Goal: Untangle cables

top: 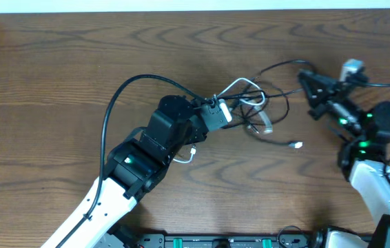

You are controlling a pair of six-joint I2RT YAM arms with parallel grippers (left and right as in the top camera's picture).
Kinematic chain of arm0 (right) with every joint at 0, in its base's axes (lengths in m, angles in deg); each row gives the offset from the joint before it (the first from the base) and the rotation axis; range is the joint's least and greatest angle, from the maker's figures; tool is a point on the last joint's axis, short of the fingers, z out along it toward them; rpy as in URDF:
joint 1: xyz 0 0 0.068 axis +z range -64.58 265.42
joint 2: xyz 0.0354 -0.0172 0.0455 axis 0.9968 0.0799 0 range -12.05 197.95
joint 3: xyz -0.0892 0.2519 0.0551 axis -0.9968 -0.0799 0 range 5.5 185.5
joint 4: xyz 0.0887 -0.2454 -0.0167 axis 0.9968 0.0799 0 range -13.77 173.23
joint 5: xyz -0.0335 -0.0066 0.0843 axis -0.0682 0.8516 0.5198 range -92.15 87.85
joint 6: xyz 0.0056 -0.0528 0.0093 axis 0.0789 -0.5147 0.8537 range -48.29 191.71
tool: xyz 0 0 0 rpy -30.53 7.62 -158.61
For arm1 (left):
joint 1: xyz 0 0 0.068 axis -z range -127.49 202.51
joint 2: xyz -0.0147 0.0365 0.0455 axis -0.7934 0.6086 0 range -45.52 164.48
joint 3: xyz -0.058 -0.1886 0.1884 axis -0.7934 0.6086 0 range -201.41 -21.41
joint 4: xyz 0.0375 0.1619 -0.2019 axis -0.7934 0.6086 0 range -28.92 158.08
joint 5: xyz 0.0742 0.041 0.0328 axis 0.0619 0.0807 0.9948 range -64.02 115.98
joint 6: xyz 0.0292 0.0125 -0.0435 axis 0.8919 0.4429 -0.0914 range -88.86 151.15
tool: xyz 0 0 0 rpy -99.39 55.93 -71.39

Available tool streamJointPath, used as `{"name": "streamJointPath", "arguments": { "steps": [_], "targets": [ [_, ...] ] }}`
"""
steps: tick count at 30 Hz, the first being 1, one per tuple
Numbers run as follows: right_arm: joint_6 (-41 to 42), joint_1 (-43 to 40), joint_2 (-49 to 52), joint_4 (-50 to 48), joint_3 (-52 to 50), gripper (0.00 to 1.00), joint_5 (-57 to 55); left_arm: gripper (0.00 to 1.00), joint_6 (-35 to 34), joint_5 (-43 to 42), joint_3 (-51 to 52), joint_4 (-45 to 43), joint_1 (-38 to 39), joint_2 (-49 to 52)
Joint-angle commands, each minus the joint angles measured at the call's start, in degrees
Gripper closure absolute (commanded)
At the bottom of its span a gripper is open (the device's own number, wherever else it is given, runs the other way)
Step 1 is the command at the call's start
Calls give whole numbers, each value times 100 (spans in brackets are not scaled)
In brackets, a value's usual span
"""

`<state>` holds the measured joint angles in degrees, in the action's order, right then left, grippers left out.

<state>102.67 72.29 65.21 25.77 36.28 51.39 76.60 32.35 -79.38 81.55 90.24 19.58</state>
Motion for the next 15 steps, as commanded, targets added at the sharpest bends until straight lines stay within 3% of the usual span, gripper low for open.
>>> {"name": "streamJointPath", "arguments": {
  "steps": [1,7,12,15],
  "targets": [
    [509,-702,0,13,39,99,227,93,-22,531,-107,22,-42,-26],
    [896,-1563,0,37,39,99,474,92,-33,601,-107,20,-44,-26],
    [1080,-1757,0,37,39,98,831,93,-407,935,-107,-17,-136,-26],
    [1080,-1753,0,37,39,80,1062,93,-734,935,-107,-157,-249,-26]
  ]
}}
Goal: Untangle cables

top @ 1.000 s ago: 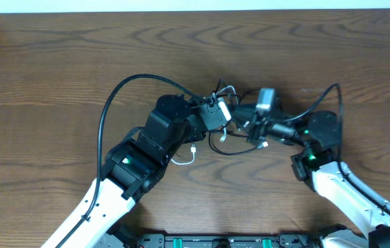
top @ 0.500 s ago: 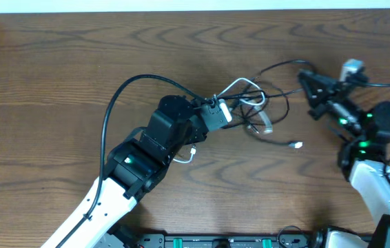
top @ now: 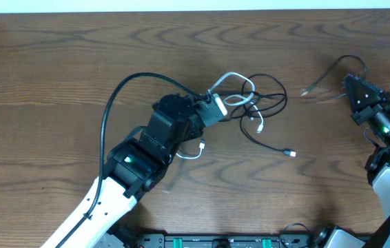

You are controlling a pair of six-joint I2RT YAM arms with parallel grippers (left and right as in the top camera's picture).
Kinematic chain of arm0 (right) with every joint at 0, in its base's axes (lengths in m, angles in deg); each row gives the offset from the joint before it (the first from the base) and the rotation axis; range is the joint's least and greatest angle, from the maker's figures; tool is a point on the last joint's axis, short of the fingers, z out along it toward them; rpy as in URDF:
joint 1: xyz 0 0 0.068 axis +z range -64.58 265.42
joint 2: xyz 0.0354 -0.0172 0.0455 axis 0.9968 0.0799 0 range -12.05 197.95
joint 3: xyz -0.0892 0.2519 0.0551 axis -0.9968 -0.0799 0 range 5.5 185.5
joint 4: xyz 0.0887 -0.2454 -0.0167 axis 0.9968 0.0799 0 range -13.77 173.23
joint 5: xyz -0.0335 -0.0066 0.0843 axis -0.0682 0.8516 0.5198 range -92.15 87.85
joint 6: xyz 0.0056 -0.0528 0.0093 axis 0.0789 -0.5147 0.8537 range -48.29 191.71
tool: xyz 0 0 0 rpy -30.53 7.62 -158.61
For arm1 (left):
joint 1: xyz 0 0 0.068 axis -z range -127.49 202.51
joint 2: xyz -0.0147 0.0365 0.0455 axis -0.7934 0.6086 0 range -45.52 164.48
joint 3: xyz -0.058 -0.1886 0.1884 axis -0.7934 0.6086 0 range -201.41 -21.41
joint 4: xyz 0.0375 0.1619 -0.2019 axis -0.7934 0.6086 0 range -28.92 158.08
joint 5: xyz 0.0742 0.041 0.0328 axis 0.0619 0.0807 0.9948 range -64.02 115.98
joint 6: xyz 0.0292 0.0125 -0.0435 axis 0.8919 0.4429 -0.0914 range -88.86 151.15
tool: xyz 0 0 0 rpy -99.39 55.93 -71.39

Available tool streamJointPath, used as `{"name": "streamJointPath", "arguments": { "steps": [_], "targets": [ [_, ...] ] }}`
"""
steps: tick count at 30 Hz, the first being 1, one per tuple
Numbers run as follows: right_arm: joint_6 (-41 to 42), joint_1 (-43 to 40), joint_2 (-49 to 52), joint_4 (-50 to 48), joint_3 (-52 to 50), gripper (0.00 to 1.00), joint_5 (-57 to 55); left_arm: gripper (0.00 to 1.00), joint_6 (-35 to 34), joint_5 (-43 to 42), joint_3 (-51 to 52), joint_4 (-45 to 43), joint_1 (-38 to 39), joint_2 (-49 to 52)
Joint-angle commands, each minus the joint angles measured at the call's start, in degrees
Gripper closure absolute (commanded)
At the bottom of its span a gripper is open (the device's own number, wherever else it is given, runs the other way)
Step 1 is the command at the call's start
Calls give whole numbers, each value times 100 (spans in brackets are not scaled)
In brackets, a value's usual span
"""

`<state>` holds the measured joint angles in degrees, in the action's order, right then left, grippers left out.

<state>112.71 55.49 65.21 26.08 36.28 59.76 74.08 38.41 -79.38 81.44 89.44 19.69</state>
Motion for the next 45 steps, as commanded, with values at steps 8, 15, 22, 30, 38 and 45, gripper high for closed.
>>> {"name": "streamJointPath", "arguments": {
  "steps": [8,15,22,30,38,45],
  "targets": [
    [103,24,0,15,39,62,706,93,-1071,35,-107,-874,-225,-37],
    [96,754,2,28,39,61,874,93,-1187,-750,-107,-1504,-225,-37],
    [94,1700,4,31,37,59,859,93,-1784,-754,-107,-2597,-225,-37],
    [-20,3143,4,319,37,59,120,92,-2424,-1075,-109,-2994,-227,-35],
    [223,3891,4,1287,37,49,-1012,93,-3626,-2837,-131,-2990,-1207,-35],
    [743,3904,4,1440,37,1,-1403,93,-4433,-5045,-129,-2949,-2640,-35]
  ]
}}
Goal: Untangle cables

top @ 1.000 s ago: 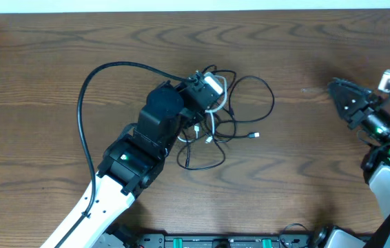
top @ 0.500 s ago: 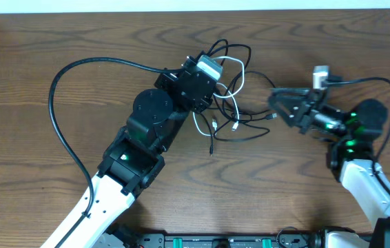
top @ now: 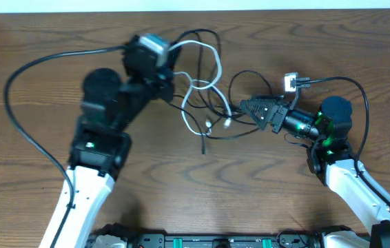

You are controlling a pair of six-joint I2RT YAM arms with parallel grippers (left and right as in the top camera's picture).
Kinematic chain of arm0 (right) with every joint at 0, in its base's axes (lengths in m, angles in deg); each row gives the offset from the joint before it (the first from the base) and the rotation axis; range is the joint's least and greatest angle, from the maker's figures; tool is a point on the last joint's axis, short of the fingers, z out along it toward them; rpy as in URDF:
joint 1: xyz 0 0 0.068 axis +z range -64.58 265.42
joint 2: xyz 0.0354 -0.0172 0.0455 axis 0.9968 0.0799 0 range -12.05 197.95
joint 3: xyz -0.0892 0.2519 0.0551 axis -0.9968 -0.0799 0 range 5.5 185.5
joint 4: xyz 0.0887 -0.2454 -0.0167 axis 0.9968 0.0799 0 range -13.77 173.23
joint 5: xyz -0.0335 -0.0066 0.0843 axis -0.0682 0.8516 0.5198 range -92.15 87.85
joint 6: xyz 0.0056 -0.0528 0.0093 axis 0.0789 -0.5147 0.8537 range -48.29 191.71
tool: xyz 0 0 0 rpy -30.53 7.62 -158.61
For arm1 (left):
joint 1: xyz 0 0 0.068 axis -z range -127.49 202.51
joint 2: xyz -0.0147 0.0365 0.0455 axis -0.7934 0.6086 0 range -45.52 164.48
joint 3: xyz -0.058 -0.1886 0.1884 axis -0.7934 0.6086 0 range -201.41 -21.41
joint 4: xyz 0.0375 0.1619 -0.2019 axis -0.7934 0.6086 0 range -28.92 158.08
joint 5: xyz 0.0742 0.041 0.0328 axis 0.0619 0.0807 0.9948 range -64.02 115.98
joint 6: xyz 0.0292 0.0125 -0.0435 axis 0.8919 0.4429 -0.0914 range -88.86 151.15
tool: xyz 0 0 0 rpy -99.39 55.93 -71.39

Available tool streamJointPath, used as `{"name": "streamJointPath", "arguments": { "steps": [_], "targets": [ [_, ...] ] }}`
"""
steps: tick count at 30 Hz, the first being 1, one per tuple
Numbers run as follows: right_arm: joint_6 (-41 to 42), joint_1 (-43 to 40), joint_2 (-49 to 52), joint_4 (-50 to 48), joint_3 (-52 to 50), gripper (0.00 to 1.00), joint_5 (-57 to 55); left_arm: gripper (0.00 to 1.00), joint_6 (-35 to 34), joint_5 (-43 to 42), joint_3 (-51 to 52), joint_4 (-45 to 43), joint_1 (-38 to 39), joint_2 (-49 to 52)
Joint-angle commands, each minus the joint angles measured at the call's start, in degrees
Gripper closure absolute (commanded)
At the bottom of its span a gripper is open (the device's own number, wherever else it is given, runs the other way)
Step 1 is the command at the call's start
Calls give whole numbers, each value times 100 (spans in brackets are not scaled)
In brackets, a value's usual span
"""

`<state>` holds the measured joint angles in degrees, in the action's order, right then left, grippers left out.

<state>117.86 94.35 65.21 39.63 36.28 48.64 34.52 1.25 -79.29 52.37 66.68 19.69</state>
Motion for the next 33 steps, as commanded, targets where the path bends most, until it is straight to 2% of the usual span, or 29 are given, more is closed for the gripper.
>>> {"name": "streamJointPath", "arguments": {
  "steps": [1,6,12,16,20,21,24,33],
  "targets": [
    [264,17,4,275,37,1,-313,92,-474,-1458,-138,-39,-492,-35],
    [726,39,4,1167,37,1,-372,92,-470,-1558,-138,-42,-566,-24],
    [1744,348,4,1290,37,1,-367,93,-476,-1781,-138,-42,-562,144],
    [1836,929,4,1303,37,1,-645,92,-520,-1947,-138,-48,-533,273],
    [3171,1523,7,1355,37,1,-1023,93,-520,-1945,-138,-149,-483,289],
    [3279,1620,7,1355,37,1,-1108,93,-520,-1945,-138,-181,-483,289],
    [3353,1978,7,1458,37,1,-1432,93,-520,-1943,-138,-280,-483,289],
    [3176,2026,7,2441,37,1,-1574,93,-511,-1604,-138,-328,-490,289]
  ]
}}
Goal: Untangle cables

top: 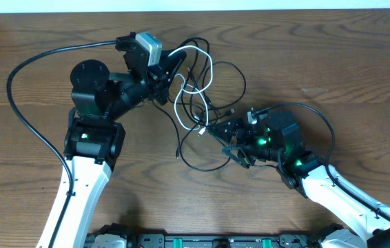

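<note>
A white cable [207,71] and a black cable [234,77] hang looped together over the middle of the table in the overhead view. My left gripper [174,69] is at the upper left of the tangle, shut on the white cable where the loops start. My right gripper [217,131] points left into the lower part of the tangle and looks shut on the black cable. From there a black loop [198,162] sags onto the table. The white cable's plug ends [201,129] dangle just beside the right fingertips.
The brown wooden table [333,62] carries everything. The left arm's own black supply cable [23,76] arcs out to the far left. The right arm's cable [319,120] loops over its wrist. A dark rail [222,241] runs along the front edge.
My right gripper has moved left and down into the tangle, from right of it to its lower middle. The left gripper has shifted slightly right, and the cable loops have bunched closer together.
At first the left gripper sat at the tangle mid-table while the right gripper held black cable at the far right. The right then stood further right with the cable stretched out. Later the left held the tangle up at the upper left, and the right came in beside it.
</note>
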You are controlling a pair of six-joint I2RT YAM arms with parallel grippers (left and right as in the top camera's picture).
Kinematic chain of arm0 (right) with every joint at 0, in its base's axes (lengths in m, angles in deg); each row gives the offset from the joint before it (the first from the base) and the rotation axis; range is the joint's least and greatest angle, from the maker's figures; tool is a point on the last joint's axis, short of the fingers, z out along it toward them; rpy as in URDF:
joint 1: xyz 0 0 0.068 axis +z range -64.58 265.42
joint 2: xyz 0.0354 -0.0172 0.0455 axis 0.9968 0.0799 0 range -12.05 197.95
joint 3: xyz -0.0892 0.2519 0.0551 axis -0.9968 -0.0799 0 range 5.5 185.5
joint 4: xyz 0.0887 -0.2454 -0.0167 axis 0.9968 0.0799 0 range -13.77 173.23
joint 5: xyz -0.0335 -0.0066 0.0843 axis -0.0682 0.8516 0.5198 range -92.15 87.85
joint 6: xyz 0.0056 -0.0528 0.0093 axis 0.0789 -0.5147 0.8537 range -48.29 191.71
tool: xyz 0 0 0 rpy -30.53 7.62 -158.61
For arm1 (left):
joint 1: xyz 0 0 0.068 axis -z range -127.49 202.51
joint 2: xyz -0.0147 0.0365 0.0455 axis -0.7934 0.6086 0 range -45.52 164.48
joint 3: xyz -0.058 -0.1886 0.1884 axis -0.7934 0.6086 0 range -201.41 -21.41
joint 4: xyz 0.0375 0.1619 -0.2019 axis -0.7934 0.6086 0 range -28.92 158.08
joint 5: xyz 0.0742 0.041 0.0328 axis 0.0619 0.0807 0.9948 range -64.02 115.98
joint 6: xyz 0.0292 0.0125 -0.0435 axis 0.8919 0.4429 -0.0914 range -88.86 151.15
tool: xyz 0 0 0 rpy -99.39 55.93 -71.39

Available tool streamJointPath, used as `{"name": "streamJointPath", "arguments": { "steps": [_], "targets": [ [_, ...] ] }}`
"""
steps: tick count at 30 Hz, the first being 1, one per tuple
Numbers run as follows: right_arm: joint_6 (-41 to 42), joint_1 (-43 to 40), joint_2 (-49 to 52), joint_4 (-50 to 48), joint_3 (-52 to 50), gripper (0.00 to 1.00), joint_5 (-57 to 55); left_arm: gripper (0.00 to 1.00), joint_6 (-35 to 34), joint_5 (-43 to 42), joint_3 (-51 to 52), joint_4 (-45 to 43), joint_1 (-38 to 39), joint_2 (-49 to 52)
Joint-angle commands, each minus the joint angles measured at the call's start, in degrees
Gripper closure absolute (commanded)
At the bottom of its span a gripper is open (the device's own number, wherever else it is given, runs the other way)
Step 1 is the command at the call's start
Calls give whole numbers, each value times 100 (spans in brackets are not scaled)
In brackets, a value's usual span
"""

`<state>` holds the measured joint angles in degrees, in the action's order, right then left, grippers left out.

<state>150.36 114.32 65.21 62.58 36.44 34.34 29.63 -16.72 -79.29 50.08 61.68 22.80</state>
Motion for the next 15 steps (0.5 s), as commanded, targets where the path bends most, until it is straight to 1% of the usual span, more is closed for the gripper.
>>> {"name": "streamJointPath", "arguments": {
  "steps": [1,8,11,15],
  "targets": [
    [-160,28,7,264,22,1,-155,92,-24,295,-138,-118,11,-22],
    [-343,46,7,693,22,1,-195,93,35,400,-138,-225,11,-22],
    [-614,52,7,1080,22,1,-461,93,31,396,-138,-409,11,-22],
    [-942,136,22,1513,22,1,-997,92,-210,393,-138,-811,13,-22]
  ]
}}
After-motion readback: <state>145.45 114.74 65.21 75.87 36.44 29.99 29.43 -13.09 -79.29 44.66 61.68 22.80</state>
